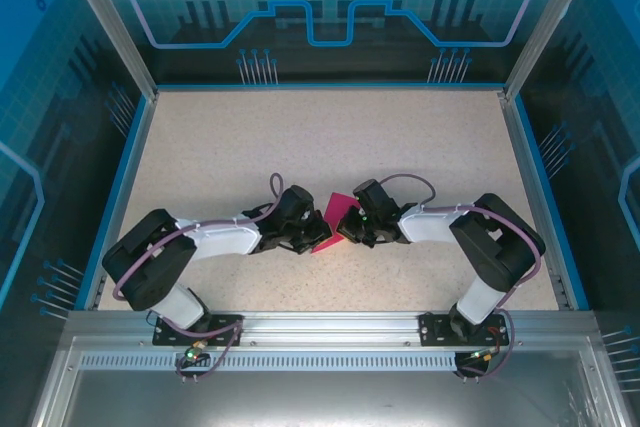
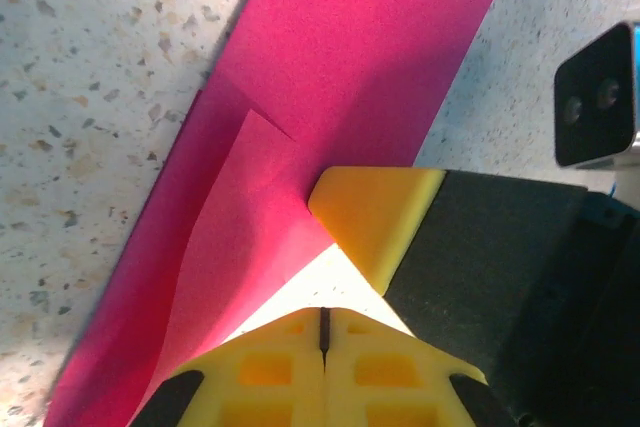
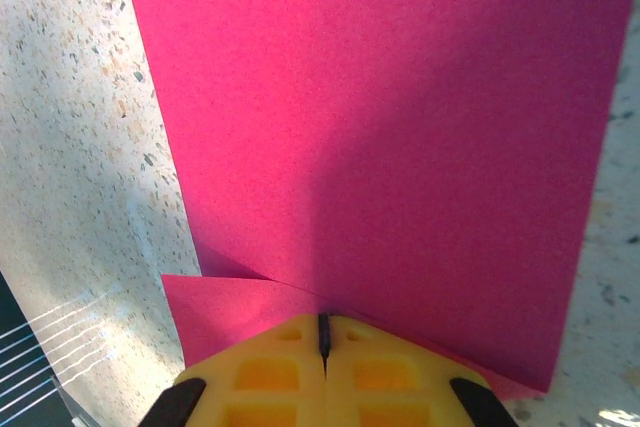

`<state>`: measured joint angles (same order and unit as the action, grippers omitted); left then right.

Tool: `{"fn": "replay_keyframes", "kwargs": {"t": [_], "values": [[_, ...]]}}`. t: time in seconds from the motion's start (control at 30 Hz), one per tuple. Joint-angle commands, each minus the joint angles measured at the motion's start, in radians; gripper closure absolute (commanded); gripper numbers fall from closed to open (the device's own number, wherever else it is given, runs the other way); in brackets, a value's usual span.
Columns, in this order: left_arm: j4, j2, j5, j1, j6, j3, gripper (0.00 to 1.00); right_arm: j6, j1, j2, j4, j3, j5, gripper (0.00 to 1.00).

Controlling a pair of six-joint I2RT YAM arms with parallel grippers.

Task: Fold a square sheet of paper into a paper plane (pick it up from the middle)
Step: Third fold the triangle at the center of the table.

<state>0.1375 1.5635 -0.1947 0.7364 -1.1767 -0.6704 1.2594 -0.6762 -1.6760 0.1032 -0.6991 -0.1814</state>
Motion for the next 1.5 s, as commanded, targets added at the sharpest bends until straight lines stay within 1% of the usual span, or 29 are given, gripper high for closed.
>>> {"fn": "replay_keyframes", "kwargs": {"t": [0.0, 0.27, 0.73, 0.97, 1.13, 1.33, 1.47], "values": [[0.083, 0.035, 0.006, 0.008, -0.076, 0.019, 1.00, 0.023, -0.013, -0.059, -0.071, 0.033, 0.035, 1.00], [0.102, 0.076, 0.021, 0.012, -0.109, 0.048, 1.00, 0.033, -0.010, -0.067, -0.078, 0.039, 0.043, 1.00], [0.069, 0.088, 0.127, 0.011, -0.111, 0.135, 1.00, 0.041, -0.003, -0.088, -0.129, 0.050, 0.077, 1.00], [0.008, 0.034, 0.193, 0.009, -0.107, 0.205, 1.00, 0.038, 0.001, -0.118, -0.152, 0.069, 0.095, 1.00], [-0.017, -0.010, 0.217, -0.001, -0.131, 0.269, 1.00, 0.046, 0.004, -0.133, -0.149, 0.094, 0.105, 1.00], [-0.094, -0.116, 0.250, -0.029, -0.132, 0.307, 1.00, 0.047, 0.010, -0.134, -0.155, 0.102, 0.114, 1.00], [-0.136, -0.202, 0.254, -0.015, -0.138, 0.306, 1.00, 0.043, 0.011, -0.137, -0.158, 0.095, 0.114, 1.00]]}}
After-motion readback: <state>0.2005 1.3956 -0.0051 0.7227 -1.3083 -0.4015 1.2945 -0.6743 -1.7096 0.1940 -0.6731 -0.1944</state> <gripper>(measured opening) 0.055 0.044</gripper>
